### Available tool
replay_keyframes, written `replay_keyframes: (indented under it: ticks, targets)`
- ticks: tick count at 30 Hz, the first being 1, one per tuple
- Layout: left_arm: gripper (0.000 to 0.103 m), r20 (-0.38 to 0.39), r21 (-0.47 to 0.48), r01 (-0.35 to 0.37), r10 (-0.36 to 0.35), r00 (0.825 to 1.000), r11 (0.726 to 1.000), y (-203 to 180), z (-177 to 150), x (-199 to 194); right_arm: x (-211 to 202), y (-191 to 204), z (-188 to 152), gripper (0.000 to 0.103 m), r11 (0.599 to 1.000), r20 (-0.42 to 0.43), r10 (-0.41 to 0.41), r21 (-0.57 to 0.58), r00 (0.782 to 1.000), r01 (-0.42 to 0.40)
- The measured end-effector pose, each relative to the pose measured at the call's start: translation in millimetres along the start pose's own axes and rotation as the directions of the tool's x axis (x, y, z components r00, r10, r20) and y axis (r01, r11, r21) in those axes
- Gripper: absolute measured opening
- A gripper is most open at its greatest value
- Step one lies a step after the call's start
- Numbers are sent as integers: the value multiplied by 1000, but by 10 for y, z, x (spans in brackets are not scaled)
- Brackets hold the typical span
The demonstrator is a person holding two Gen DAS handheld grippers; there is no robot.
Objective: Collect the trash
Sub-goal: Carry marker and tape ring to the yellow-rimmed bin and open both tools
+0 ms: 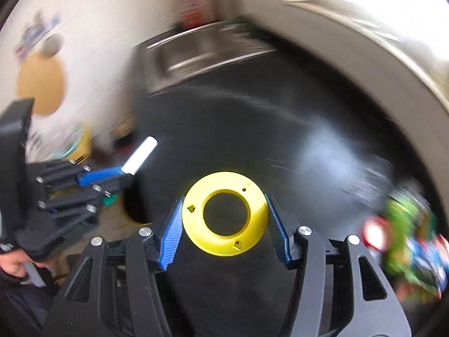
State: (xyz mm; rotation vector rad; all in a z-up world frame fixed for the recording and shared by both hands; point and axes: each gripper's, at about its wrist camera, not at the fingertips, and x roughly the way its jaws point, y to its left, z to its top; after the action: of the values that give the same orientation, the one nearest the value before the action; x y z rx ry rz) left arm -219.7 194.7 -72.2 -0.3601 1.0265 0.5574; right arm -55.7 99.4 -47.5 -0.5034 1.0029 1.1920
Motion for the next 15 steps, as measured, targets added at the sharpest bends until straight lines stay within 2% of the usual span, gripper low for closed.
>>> replay_keyframes:
  ticks: [3,6,8,11,15]
  targets:
    - [13,-54,-130,-65,58,997,989,560,-308,118,439,551,245,55,988,-78,124,-80,989,-130]
    - [13,-101,-263,-105,81,992,959,1061,-609,294,884,1095,435,55,966,-164,195,-137,967,-218]
    - [13,-116,-331,-123,89,989,936,1355,-758,414,1159,1500,510,55,949,-212,221,-176,952,-260]
    - [13,-119,-395,-137,97,988,909,1698,-953,614,1625,1868,640,55,932,-277,242,-201,930,-303]
    - [13,-119,-470,-123,76,990,874,2079,-1079,934,2182,2168,784,55,922,-343,246,-205,906,-328]
